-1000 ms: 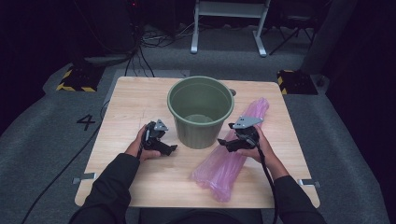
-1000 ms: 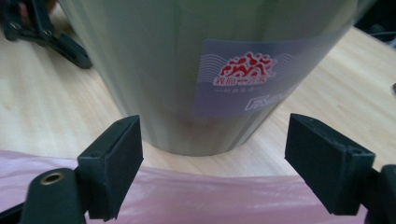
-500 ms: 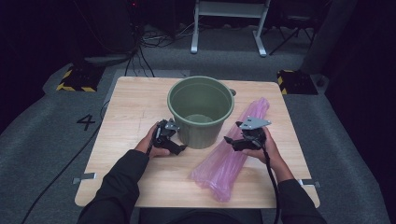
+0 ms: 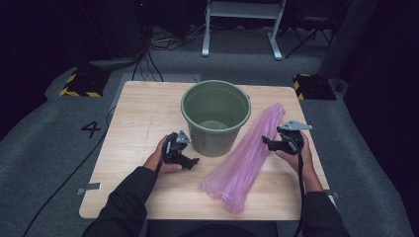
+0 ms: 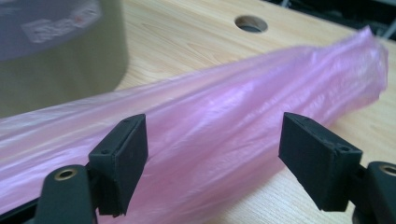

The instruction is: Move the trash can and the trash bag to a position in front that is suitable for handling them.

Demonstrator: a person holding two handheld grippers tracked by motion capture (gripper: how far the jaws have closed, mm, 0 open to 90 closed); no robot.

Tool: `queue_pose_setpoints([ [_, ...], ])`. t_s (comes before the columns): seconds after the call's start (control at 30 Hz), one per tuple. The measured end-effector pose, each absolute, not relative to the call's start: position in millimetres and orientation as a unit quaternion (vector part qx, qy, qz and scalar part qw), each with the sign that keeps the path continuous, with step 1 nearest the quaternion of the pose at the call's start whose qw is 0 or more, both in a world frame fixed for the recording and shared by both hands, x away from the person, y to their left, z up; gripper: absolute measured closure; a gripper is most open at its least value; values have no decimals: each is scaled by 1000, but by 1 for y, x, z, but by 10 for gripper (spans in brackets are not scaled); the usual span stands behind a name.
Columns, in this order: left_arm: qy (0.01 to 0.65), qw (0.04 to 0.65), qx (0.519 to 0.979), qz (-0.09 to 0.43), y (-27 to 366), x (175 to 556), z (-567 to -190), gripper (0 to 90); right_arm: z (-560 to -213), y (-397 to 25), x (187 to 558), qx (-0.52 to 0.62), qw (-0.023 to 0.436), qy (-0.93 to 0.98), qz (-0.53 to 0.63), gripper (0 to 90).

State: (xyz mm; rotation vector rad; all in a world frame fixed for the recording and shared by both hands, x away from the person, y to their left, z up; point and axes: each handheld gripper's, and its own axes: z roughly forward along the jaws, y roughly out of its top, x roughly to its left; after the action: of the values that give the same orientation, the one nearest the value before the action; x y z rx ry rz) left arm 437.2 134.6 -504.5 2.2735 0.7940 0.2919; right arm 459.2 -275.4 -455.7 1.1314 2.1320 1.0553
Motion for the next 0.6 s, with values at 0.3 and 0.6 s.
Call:
queue_pose_setpoints([
  [0.3, 316, 349, 874, 120, 175, 389, -505, 11, -481, -271, 474, 476, 215, 771, 365, 296],
  [0.6, 350, 344, 861, 134, 202, 380, -505, 10, -497, -264, 474, 459, 205, 790, 351, 550],
])
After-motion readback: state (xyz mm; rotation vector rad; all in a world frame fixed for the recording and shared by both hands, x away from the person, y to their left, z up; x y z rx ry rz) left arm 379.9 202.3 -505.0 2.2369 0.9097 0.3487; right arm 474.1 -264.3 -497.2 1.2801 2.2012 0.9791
